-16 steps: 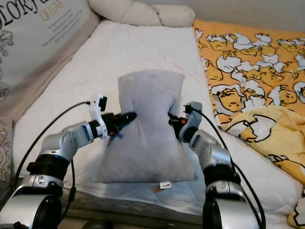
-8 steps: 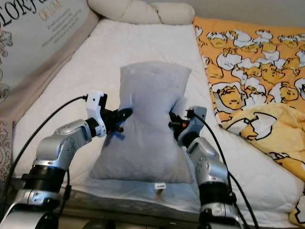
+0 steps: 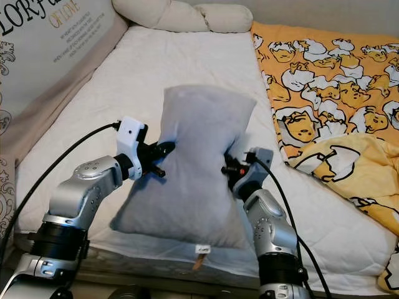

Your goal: Clean up the room

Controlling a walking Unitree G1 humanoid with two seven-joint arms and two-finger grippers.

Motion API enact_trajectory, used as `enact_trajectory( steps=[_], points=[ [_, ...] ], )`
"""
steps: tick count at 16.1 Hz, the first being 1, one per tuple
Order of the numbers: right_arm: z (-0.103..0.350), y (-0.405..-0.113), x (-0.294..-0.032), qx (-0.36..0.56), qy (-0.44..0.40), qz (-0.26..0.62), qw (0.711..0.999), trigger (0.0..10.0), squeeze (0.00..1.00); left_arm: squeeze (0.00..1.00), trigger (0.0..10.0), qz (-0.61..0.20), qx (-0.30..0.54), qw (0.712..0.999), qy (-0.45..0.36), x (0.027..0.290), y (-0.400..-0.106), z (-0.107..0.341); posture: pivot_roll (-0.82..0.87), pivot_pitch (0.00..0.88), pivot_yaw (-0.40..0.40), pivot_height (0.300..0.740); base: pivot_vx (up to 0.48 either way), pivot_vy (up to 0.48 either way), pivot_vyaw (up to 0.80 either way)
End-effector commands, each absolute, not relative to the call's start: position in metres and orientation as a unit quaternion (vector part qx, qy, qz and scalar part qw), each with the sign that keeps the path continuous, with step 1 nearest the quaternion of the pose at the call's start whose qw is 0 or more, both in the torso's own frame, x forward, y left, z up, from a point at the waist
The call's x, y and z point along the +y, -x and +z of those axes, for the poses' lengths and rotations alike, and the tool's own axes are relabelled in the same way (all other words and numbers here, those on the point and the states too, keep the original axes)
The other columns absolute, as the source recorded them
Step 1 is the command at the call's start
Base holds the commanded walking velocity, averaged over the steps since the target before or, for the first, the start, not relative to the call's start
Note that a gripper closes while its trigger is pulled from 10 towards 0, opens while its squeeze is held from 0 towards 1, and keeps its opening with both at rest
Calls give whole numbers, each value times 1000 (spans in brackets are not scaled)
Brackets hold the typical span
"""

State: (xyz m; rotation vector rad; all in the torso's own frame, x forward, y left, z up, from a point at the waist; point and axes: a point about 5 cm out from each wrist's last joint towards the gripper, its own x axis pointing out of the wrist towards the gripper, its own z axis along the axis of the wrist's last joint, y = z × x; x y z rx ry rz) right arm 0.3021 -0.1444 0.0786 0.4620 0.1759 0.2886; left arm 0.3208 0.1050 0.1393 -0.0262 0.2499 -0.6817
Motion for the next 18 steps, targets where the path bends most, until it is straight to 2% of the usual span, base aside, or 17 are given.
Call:
enact_trajectory(
  steps=[1,3,4,5,11,17,18],
  points=[
    [91,-305,-142,53,-207,140,967,0,0,0,0,-336,92,937,-12,101,-320,149,-8,0,6,740,0,0,0],
    [93,-303,-140,48,-216,129,967,0,0,0,0,-316,75,945,-23,105,-322,152,-5,0,3,740,0,0,0],
    [95,-303,-139,43,-209,121,969,0,0,0,6235,-306,54,950,-33,107,-323,157,-3,0,2,740,0,0,0],
    [93,-303,-138,52,-202,116,971,10000,0,0,10000,-293,61,954,-37,107,-325,157,-3,0,2,740,0,0,0],
    [91,-299,-130,63,-194,124,971,10000,0,0,10000,-266,50,961,-59,112,-329,157,-8,0,9,740,0,0,-139],
    [90,-298,-131,65,-189,119,972,10000,0,0,10000,-262,49,962,-66,112,-330,156,-2,0,2,740,0,280,-73],
    [89,-298,-130,69,-189,118,972,10000,0,0,10000,-262,49,961,-70,112,-330,156,-2,0,2,740,0,307,-800]
  ],
)
